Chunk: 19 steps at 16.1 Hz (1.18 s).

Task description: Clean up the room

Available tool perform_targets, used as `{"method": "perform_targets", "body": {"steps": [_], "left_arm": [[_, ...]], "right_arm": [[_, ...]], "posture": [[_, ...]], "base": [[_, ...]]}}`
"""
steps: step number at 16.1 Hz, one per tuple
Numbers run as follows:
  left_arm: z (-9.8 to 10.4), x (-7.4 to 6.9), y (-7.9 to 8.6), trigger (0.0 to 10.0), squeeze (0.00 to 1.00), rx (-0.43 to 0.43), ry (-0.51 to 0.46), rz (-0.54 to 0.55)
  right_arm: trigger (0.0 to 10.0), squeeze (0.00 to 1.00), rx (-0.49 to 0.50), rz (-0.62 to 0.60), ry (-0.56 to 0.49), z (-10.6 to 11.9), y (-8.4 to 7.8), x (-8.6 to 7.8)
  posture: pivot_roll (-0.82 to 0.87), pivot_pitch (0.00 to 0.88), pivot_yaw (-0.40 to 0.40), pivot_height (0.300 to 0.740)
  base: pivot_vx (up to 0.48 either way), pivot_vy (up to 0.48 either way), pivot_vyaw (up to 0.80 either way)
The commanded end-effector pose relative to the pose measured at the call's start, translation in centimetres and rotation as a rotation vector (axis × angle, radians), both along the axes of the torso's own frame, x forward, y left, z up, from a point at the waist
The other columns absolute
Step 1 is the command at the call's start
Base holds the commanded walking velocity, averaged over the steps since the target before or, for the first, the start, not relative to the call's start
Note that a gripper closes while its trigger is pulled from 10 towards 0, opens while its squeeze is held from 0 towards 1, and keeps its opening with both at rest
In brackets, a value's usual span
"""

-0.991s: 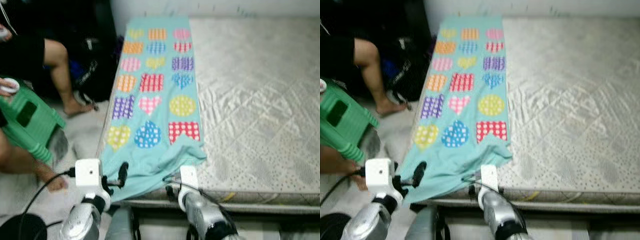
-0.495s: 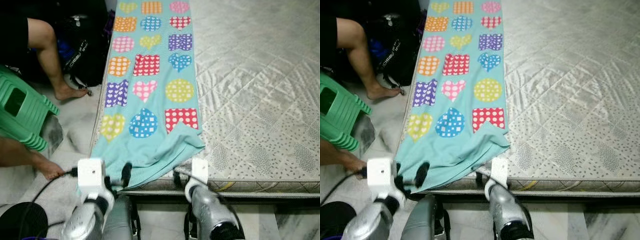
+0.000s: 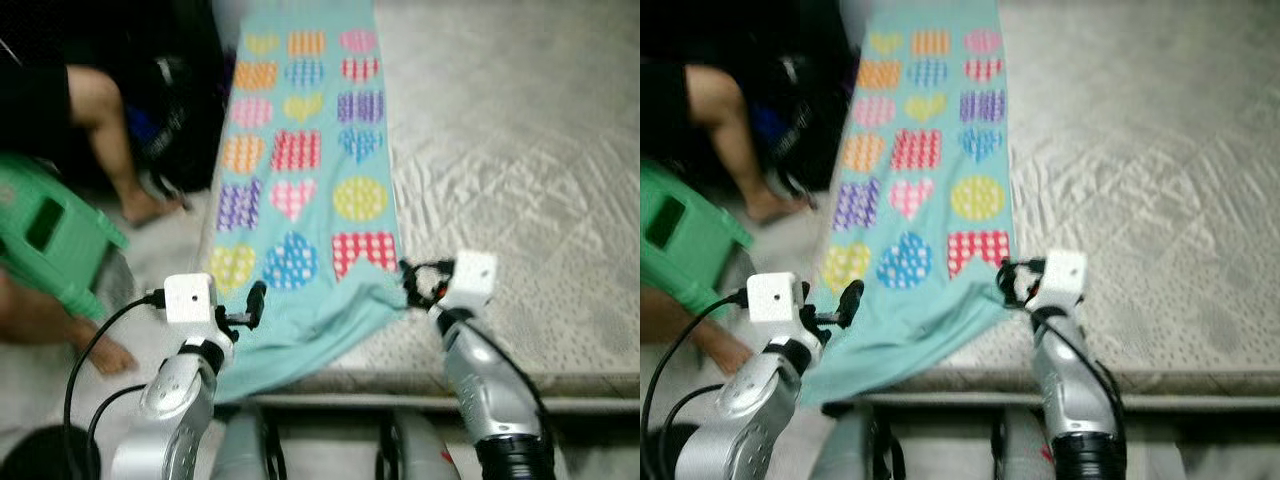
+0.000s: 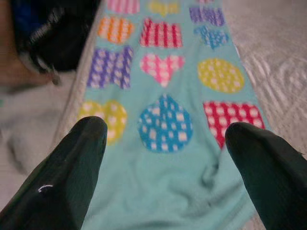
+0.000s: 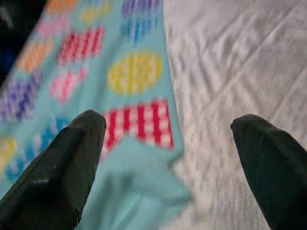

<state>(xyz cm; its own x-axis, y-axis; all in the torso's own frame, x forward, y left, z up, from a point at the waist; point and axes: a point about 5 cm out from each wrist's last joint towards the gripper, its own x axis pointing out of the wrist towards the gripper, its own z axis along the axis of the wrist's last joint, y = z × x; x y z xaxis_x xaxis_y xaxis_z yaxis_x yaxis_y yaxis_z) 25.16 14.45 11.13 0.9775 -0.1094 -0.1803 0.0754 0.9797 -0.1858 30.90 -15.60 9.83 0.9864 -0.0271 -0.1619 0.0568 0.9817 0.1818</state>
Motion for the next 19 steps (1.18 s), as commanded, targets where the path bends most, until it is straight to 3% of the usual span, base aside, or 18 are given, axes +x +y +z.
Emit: {"method": "perform_targets", "body": {"steps": [1,5,8,11,13,19], "left_arm": [[-0.1,0.2,0.7,10.0,0.00,0.016,-0.014,0.011],[0.5,2.8,0.8,10.0,0.00,0.026,-0.078,0.006],[1.0,4.2,0.7,10.0,0.00,0.028,-0.122,0.010],[0.8,4.9,0.8,10.0,0.00,0.023,-0.127,0.034],[0.6,5.2,1.3,10.0,0.00,-0.003,-0.131,0.065],[0.1,5.4,1.3,10.0,0.00,-0.019,-0.128,0.071]], "right_arm": [[10.0,0.00,0.018,-0.031,-0.020,0.8,-0.4,0.0],[10.0,0.00,0.024,-0.059,-0.060,2.0,-1.1,1.5],[10.0,0.00,0.013,-0.051,-0.099,3.2,-1.1,2.4],[10.0,0.00,-0.005,-0.059,-0.106,3.3,-1.4,2.6],[10.0,0.00,-0.017,-0.076,-0.116,2.7,-1.6,1.8],[10.0,0.00,-0.022,-0.098,-0.113,2.4,-1.6,1.1]], "posture": [[-0.11,0.000,0.092,0.694],[-0.12,0.000,0.112,0.740],[-0.13,0.000,0.108,0.740],[-0.13,0.000,0.103,0.740],[-0.14,0.000,0.104,0.740],[-0.17,0.000,0.101,0.740]], "base": [[0.000,0.000,0.00],[0.000,0.000,0.00],[0.000,0.000,0.00],[0.000,0.000,0.00],[0.000,0.000,0.00],[0.000,0.000,-0.18]]}}
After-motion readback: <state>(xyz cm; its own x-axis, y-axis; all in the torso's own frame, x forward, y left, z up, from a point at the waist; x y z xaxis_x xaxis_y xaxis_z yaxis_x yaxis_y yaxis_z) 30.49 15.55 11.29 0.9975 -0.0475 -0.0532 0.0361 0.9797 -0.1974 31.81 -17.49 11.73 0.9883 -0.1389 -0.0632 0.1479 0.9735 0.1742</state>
